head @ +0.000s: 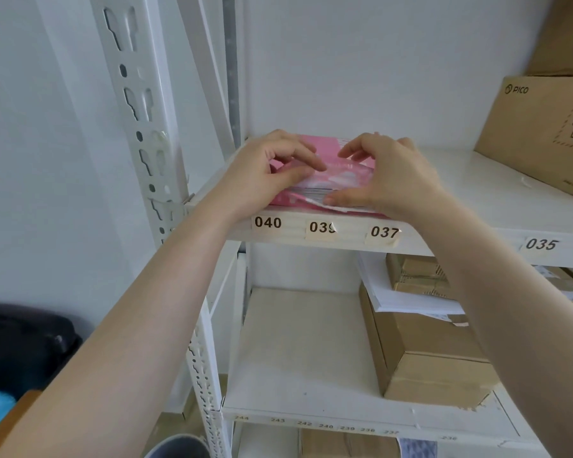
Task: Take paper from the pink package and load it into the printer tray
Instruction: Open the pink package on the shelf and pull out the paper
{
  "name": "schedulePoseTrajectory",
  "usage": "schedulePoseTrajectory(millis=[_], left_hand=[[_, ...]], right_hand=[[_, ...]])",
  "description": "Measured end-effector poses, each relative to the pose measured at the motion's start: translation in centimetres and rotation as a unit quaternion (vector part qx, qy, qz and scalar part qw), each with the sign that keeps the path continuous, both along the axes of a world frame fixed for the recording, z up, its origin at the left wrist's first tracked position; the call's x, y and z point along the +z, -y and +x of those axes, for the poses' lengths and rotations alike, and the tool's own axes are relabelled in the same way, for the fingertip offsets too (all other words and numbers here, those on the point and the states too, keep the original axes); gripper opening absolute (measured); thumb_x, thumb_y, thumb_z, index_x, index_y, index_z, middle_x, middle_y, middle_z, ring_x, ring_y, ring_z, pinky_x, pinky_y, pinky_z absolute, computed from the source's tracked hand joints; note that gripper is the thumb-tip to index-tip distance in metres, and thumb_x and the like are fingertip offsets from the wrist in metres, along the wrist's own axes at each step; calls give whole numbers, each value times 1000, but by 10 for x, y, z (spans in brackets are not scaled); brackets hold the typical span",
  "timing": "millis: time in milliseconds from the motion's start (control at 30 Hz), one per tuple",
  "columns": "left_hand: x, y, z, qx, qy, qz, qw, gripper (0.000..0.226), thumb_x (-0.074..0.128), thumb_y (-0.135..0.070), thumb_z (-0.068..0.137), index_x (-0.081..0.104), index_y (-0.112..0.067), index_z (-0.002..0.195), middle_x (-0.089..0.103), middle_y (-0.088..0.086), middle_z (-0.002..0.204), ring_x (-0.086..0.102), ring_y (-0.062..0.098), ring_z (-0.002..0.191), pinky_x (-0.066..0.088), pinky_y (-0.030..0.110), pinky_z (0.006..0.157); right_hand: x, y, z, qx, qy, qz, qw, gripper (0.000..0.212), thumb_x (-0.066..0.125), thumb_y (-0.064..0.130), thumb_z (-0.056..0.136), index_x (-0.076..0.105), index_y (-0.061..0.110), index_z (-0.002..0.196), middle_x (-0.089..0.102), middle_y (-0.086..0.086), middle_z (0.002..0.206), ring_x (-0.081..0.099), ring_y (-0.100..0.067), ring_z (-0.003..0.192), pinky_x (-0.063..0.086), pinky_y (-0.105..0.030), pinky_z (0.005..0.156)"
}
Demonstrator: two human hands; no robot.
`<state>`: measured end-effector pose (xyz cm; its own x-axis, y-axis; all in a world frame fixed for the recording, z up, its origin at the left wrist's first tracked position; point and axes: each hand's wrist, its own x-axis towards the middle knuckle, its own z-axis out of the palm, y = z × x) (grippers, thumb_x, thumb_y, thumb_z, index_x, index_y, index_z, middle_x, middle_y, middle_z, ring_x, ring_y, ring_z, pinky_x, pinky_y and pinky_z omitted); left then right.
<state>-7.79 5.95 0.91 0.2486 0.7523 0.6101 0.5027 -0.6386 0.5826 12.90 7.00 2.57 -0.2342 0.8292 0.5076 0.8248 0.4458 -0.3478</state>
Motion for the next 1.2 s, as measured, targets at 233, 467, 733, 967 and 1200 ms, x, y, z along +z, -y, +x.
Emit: schedulePoseTrajectory(millis=[233,467,733,967,1200], left_hand=[[-11,-2,8,33,-44,-8,998,29,83,-32,66,64,-26,86,61,-16,90,49,-4,81,39,17,71],[-11,-2,15,33,-72,85,993,22,66,-1,75,66,-23,73,67,-13,103,56,-8,101,41,13,86],[-11,-2,26,49,-91,127,987,30,83,-33,62,68,-29,88,68,-14,107,56,2,100,46,40,89],[-15,-1,26,53,-76,93,991,35,77,-48,62,68,-33,92,70,-17,100,50,-8,89,42,25,80],[-11,-2,32,81,-60,113,989,13,76,-35,72,67,-31,80,73,-14,99,55,1,90,43,31,87]], right_hand=[[-23,6,6,-11,-70,5,997,74,72,70,51,59,32,113,62,12,102,47,-9,107,42,-32,79],[-31,8,16,-56,-142,56,987,36,75,57,65,64,28,84,59,19,77,58,-13,89,40,-30,63],[-25,4,19,-33,-183,5,983,37,78,55,62,64,22,72,57,10,62,51,-9,58,40,-29,57],[-26,11,31,-46,-113,-15,992,51,76,68,48,58,35,84,63,13,90,58,-19,99,48,-39,82],[-32,9,27,-63,-132,20,989,43,71,68,59,59,33,79,58,17,77,56,-17,86,42,-38,83]])
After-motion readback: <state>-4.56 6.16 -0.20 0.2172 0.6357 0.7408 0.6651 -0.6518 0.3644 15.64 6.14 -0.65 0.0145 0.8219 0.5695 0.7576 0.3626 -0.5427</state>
